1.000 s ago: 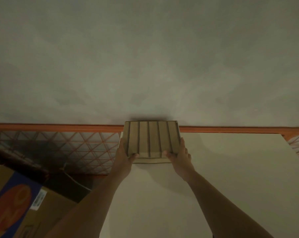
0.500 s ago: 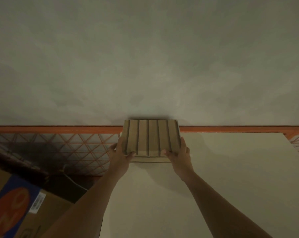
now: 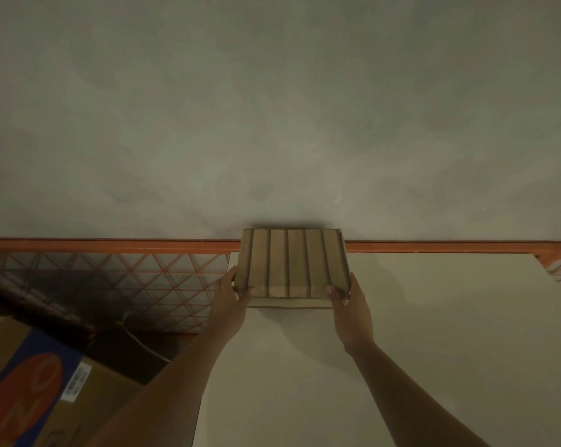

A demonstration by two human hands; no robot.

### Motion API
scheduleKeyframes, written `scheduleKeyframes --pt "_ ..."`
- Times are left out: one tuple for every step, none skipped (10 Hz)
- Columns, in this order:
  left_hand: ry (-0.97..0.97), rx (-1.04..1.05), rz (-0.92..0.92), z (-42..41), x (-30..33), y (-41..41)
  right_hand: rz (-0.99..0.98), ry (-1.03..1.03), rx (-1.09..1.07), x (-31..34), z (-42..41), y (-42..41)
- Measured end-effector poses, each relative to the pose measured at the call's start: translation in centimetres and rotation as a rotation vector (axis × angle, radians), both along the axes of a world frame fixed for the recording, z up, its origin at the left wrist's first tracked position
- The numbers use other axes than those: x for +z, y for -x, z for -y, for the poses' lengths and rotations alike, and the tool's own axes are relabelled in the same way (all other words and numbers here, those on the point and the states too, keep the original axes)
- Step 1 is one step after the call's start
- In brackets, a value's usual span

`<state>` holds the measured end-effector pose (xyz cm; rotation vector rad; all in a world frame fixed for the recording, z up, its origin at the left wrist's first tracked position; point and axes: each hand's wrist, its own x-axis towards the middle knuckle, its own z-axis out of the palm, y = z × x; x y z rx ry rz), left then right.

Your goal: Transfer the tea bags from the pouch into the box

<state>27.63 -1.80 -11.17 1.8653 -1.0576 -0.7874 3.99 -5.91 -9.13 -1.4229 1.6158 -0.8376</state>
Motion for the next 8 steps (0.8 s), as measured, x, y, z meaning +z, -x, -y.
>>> scheduleKeyframes --pt "0.006 0.009 -0.02 -0.1 0.7 0.2 -0.064 -0.007 -0.016 0.2 0.1 0.1" --pt "0.043 0.078 -0.096 -0.4 1.2 0.9 0.009 0.034 -0.085 0.4 -0.2 0.2" --pt "0.056 0.107 -0.065 -0.9 1.2 1.4 0.029 0.057 -0.08 0.1 -0.6 0.3" --pt "0.047 0.144 -0.067 -0.8 0.9 1.6 0.0 0.062 -0.024 0.2 -0.7 0.7" --pt "0.027 0.139 -0.04 -0.9 1.0 2.0 -0.036 0.037 0.055 0.5 -0.5 1.5" --pt "-0.003 0.093 0.02 -1.0 1.0 2.1 -0.033 -0.008 0.14 0.8 -0.5 2.0" --pt "-0.11 0.06 0.166 -1.3 2.1 2.6 -0.061 -0.062 0.168 1.9 -0.5 2.3" --pt "-0.144 0.103 0.232 -1.5 3.4 3.5 -0.08 -0.09 0.149 3.2 -0.6 2.7"
